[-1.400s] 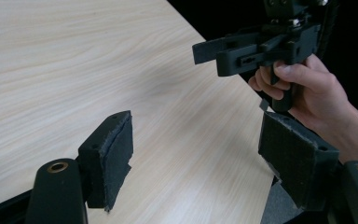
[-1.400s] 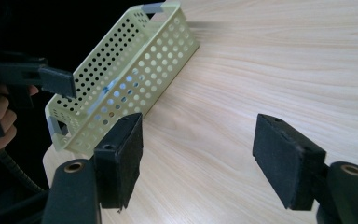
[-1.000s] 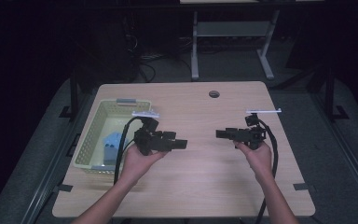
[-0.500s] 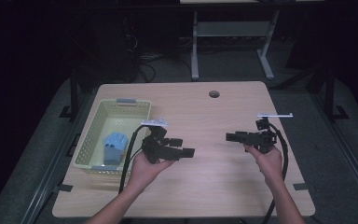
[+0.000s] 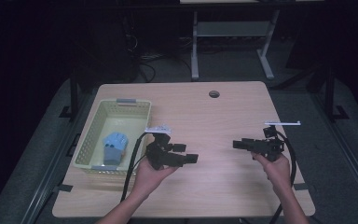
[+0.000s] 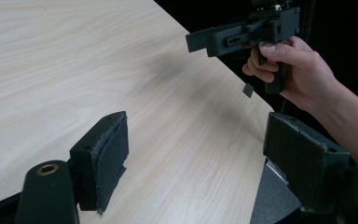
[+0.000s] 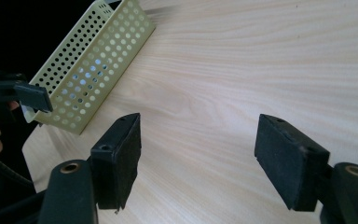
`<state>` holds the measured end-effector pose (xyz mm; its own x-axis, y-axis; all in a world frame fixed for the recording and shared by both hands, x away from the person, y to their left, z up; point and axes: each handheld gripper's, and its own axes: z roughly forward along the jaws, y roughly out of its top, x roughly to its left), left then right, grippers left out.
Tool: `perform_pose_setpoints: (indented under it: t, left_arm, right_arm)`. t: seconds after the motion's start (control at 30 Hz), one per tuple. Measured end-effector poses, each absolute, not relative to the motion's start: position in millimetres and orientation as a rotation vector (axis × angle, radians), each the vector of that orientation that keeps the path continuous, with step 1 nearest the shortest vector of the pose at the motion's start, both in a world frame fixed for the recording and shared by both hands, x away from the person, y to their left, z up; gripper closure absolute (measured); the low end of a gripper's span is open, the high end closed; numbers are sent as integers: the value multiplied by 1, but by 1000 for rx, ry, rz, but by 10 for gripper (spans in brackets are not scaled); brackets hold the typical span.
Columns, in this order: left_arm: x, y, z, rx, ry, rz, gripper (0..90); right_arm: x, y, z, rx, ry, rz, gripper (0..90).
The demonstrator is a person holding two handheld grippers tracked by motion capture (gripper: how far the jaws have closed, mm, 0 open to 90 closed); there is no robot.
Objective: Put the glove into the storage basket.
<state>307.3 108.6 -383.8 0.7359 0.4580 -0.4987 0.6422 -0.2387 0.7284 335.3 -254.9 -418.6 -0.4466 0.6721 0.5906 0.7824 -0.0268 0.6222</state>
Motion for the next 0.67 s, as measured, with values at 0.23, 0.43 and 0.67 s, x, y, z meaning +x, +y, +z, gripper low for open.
perform_pose_setpoints:
  t: [0.23,0.43,0.67]
  left_arm:
    - [295,100,-399,1910,814,-229,218]
    - [287,101,-413,1916,811,-242,218]
    - [269,103,-432,1941,749,-205,224]
  right_arm:
    - [325,-258,-428,-1579,-2115,-1470,312]
    - [314,-258,-437,-1576,-2161,-1427,306]
    - [293,-261,-451,-1598,-2159,-1515,296]
